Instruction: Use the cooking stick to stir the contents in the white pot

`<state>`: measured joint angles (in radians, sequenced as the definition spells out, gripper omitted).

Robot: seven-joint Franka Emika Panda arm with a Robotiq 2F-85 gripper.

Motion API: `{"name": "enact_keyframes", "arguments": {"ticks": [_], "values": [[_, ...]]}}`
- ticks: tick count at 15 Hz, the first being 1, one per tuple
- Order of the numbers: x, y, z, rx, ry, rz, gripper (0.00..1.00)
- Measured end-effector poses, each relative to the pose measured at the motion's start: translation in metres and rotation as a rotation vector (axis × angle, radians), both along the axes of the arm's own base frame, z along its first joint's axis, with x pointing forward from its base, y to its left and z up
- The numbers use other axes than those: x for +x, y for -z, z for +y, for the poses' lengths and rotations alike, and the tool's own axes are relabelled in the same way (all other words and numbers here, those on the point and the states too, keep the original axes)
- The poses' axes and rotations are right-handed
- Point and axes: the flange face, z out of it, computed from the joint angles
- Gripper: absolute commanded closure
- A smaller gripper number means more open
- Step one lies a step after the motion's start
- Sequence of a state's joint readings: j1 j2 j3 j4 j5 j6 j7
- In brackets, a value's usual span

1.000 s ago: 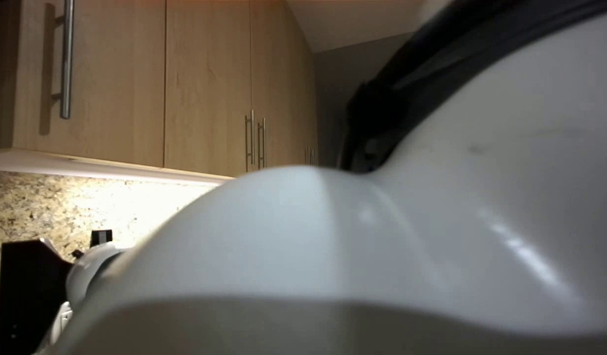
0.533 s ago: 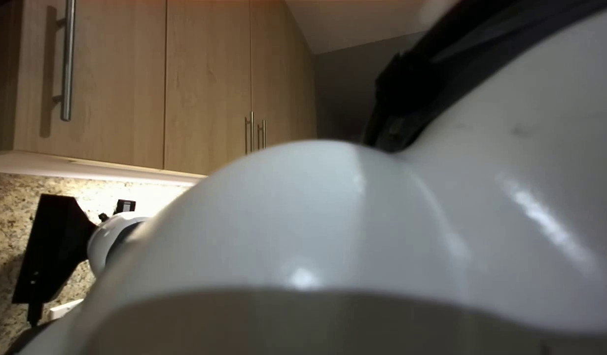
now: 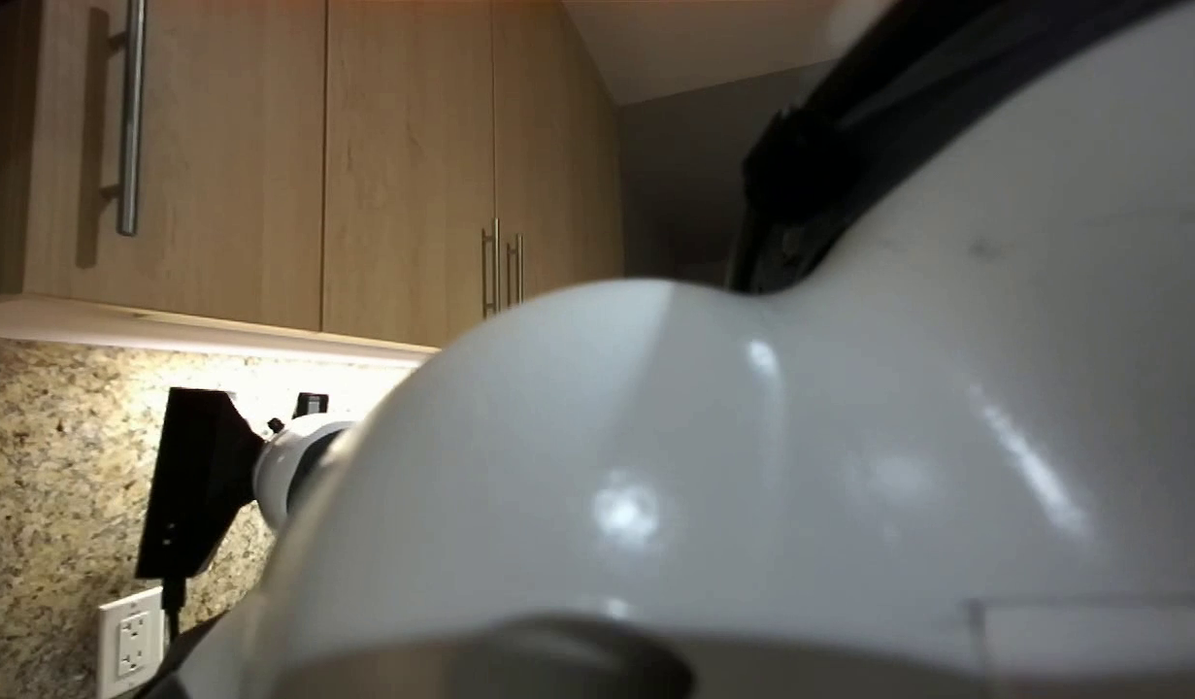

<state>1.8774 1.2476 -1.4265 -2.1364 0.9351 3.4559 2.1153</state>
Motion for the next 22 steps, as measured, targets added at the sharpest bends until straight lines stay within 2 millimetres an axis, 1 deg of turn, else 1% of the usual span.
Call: {"name": "enact_keyframes", "arguments": {"ticks": [3, 6, 9, 13, 16, 19, 22], "values": [[0.003, 0.001, 0.014, -0.046, -0.051, 0.055, 0.94], [0.003, -0.008, 0.027, -0.076, -0.123, 0.13, 0.94], [0.006, -0.021, 0.023, -0.108, -0.172, 0.194, 0.94], [0.007, -0.033, 0.006, -0.157, -0.254, 0.291, 0.94], [0.005, -0.033, -0.014, -0.201, -0.327, 0.371, 0.94], [-0.001, -0.021, -0.041, -0.239, -0.407, 0.461, 0.94], [-0.011, 0.001, -0.077, -0.253, -0.478, 0.558, 0.94]]}}
